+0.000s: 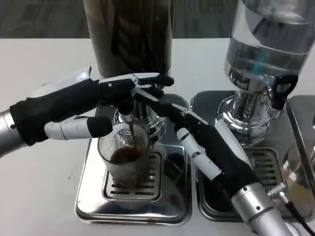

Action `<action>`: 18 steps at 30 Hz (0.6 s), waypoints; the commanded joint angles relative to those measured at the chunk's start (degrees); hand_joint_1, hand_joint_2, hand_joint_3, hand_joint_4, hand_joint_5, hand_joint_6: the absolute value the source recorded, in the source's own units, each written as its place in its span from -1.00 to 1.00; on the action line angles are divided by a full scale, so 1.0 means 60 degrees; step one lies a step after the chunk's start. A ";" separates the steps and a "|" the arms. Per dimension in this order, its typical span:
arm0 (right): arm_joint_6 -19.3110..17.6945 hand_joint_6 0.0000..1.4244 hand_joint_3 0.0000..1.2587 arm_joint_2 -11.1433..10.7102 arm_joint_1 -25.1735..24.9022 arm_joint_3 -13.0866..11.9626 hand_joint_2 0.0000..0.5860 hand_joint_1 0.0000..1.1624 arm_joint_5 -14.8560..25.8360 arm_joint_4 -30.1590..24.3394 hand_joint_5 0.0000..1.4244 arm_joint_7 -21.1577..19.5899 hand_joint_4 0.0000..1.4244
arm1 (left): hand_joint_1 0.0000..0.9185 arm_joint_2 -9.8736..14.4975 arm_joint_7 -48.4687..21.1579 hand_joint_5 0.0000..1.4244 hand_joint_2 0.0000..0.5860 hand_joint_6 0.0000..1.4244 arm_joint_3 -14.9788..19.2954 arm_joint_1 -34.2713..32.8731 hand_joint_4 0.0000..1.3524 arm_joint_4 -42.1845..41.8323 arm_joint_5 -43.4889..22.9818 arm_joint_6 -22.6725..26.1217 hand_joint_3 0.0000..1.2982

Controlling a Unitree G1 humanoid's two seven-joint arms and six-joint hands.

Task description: Grasp the cup under the faucet to collect the drink, then remove the cup.

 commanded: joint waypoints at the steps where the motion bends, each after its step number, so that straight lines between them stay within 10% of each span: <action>1: -0.0172 -0.70 -0.70 0.0086 -0.0210 0.0031 0.38 -1.00 0.0121 0.0241 -0.79 0.0050 -0.76 | -1.00 0.0184 -0.0157 -0.82 -0.96 -0.83 -0.0100 0.0266 -0.43 -0.0050 0.0199 0.0078 -0.79; 8: -0.0207 -0.70 -0.68 0.0134 -0.0320 0.0058 -0.69 -1.00 0.0178 0.0350 -0.79 0.0067 -0.76 | -1.00 0.0202 -0.0130 -0.82 -0.96 -0.83 -0.0084 0.0304 -0.30 -0.0087 0.0187 0.0092 -0.80; 18: -0.0239 -0.68 -0.66 0.0176 -0.0445 0.0120 -0.90 -1.00 0.0257 0.0452 -0.79 0.0133 -0.74 | -1.00 0.0236 -0.0001 -0.80 -0.96 -0.82 -0.0064 0.0388 -0.03 -0.0209 0.0181 0.0120 -0.79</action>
